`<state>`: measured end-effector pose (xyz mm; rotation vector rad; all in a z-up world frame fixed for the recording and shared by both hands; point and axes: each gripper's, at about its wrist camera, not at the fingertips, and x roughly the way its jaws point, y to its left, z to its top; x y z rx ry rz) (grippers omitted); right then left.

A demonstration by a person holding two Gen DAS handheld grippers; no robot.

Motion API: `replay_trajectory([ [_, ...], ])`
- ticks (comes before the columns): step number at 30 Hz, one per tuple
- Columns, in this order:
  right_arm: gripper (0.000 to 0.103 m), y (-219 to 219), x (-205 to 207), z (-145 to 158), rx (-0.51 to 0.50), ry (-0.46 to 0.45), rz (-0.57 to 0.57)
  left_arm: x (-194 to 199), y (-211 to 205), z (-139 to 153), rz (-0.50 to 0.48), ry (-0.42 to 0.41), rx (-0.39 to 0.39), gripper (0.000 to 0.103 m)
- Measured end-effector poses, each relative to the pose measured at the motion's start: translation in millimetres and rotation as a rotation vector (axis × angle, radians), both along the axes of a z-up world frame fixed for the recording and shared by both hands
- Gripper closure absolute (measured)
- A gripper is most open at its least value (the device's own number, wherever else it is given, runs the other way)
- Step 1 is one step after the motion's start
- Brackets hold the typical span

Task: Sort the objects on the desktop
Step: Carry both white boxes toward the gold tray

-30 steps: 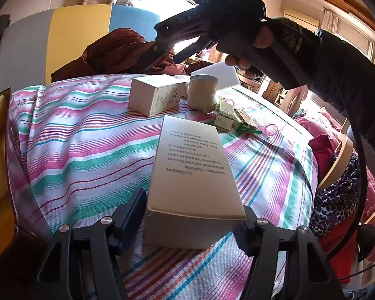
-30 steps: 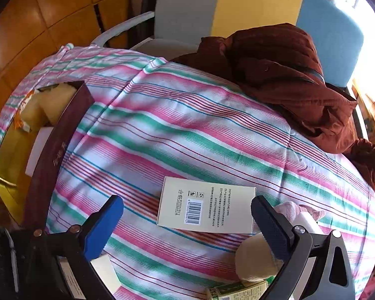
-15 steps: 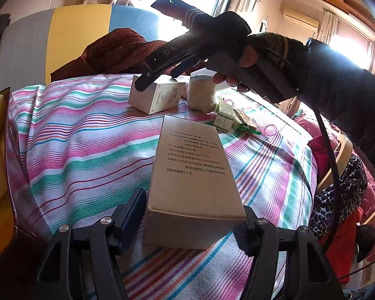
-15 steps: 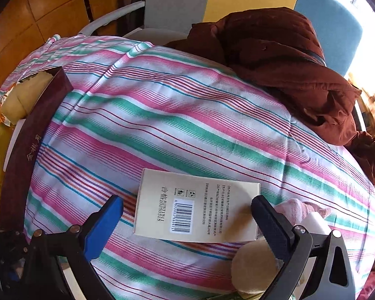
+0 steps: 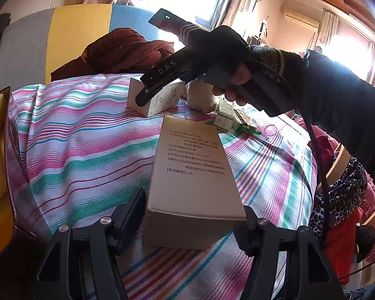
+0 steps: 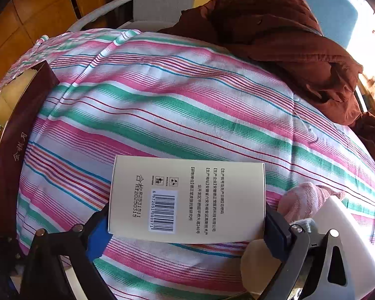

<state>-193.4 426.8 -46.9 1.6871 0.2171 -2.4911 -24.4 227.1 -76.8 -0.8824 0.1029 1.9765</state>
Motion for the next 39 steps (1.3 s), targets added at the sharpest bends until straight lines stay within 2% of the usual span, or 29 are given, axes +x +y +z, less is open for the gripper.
replay_trajectory([
  [6,0.003,-7,27,18,-0.013,0.089,-0.018,3,-1,3,0.027,0.026,-0.019,0.045],
  [11,0.003,-8,60,44,-0.068,0.189,-0.046,4,-4,7,0.036,0.007,-0.021,0.047],
  [18,0.003,2,107,76,-0.164,0.342,-0.115,22,-20,36,0.055,0.054,0.009,0.052],
  [24,0.003,8,124,76,-0.19,0.374,-0.153,27,-35,47,0.095,0.061,0.006,0.052],
  [29,0.003,7,138,77,-0.211,0.398,-0.16,40,-64,73,0.132,0.104,0.058,0.052],
  [34,0.003,-8,144,81,-0.264,0.431,-0.133,35,-123,108,0.287,0.172,0.117,0.052],
  [39,0.003,-49,141,83,-0.302,0.445,-0.026,12,-191,112,0.503,0.203,0.075,0.052],
])
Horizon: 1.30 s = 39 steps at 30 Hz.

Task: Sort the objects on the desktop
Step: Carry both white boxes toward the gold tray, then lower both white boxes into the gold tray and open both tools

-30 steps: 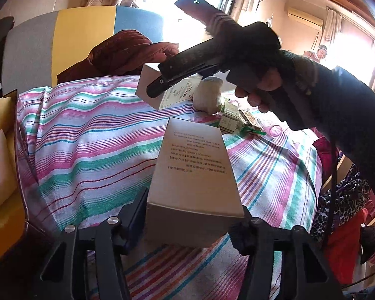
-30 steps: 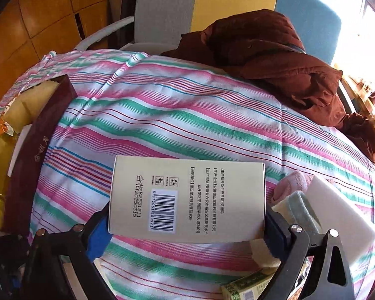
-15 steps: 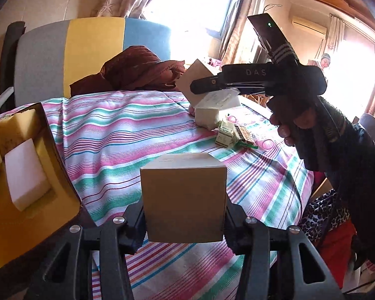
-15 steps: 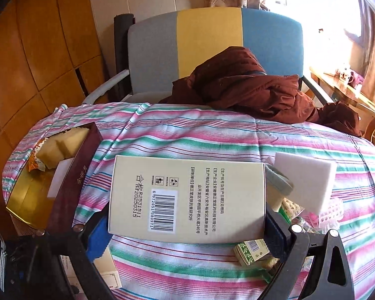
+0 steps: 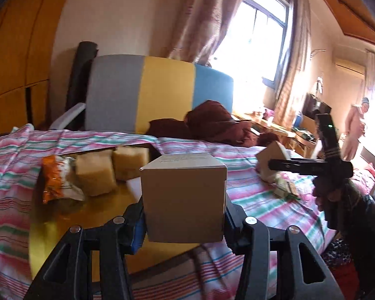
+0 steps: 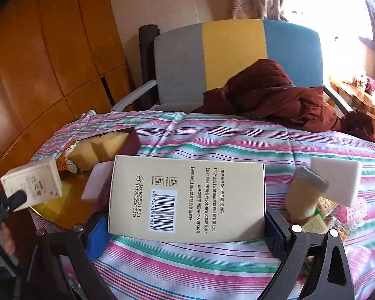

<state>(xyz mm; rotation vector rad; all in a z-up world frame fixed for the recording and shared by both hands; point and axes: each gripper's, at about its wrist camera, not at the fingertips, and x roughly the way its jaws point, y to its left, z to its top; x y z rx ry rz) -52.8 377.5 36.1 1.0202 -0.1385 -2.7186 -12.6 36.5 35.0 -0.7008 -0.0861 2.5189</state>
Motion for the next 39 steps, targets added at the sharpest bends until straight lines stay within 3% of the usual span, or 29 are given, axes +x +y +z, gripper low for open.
replay_trajectory([
  [10,0.003,-122,-9,6,0.096,0.069,0.37,-53,-77,-47,0.232,-0.084,-0.143,0.052],
  [17,0.003,-209,-26,-2,0.273,0.042,0.691,-71,-81,-71,0.296,-0.156,-0.193,0.052],
  [21,0.003,-246,-42,-17,0.379,-0.01,0.824,-68,-83,-77,0.285,-0.185,-0.175,0.047],
  [26,0.003,-273,-62,-38,0.45,-0.074,0.907,-60,-90,-73,0.269,-0.201,-0.103,0.042],
  [31,0.002,-290,-76,-56,0.51,-0.119,0.945,-51,-99,-66,0.293,-0.18,-0.084,0.042],
  [39,0.0,-298,-79,-60,0.493,-0.128,0.967,-38,-108,-57,0.283,-0.159,-0.047,0.042],
])
